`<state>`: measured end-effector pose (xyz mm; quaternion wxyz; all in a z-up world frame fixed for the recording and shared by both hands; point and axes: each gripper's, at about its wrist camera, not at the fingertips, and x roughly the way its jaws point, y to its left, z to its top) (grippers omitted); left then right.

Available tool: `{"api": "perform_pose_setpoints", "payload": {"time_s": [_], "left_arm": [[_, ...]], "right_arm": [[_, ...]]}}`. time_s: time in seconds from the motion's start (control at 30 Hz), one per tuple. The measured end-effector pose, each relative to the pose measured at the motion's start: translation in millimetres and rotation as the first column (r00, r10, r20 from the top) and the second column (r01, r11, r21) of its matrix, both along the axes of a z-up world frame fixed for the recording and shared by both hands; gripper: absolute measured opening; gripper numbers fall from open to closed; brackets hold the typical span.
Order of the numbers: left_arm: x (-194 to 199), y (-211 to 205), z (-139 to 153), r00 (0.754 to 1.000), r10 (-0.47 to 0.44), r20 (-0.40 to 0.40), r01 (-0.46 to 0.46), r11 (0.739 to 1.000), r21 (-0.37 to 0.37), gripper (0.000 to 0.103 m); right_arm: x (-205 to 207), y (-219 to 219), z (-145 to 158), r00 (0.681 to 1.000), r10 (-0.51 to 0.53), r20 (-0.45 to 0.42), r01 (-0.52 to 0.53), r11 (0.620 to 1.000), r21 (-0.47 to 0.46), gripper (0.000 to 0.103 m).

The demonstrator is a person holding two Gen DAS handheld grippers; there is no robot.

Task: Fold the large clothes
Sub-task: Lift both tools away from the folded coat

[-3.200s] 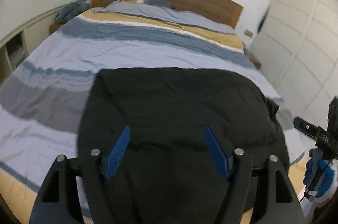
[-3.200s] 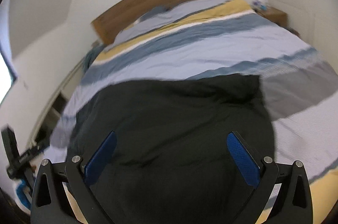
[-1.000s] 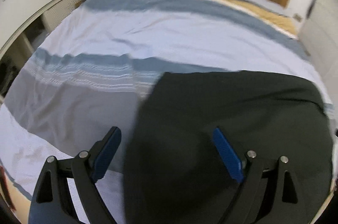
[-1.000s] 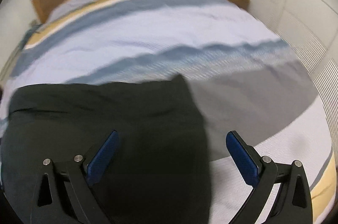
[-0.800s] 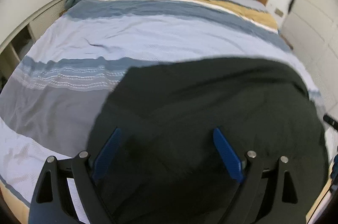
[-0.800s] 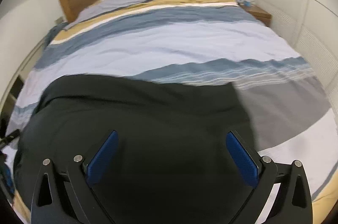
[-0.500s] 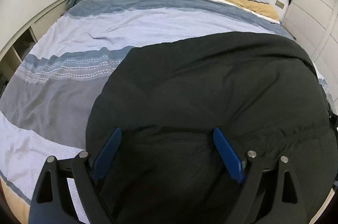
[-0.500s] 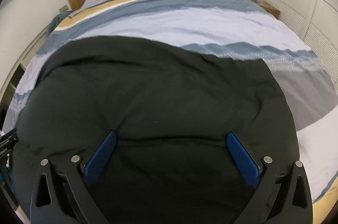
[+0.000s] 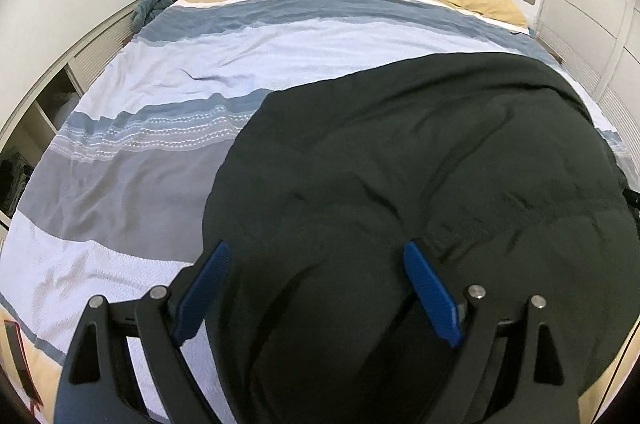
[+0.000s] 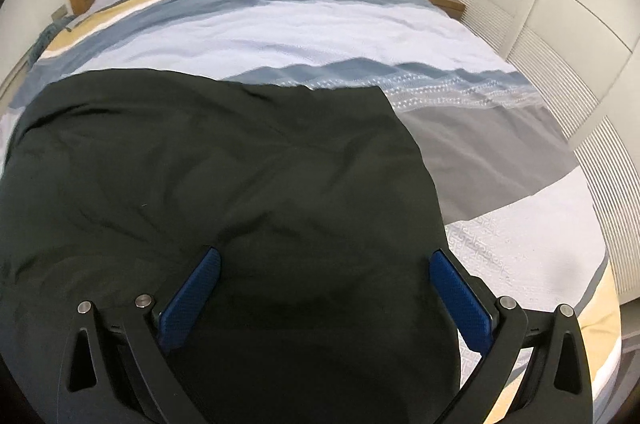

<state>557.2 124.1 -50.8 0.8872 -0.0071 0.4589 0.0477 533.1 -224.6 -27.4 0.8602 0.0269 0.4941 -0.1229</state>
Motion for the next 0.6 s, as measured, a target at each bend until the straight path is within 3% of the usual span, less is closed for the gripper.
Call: {"api": "perform_pose_setpoints", "payload": {"time_s": [0.13, 0.4, 0.6], "left_arm": [[-9, -5, 5, 1.0, -0.014, 0.009, 0.014, 1.0, -0.003, 0.089], [-22, -13, -4, 1.0, -0.024, -0.006, 0.024, 1.0, -0.015, 0.089], [-26, -14, -8, 1.0, -0.03, -0.01, 0.03, 1.0, -0.01, 0.089]], "right_arm": [[-14, 26, 15, 0.997, 0.061, 0.048, -0.062, 0.998, 0.03, 0.103], [-28, 71, 10, 0.984, 0.163, 0.079, -0.17, 0.98, 0.1, 0.103], [-31, 67, -1, 0.988, 0.139, 0.062, -0.145, 0.982, 0.121, 0.102]]}}
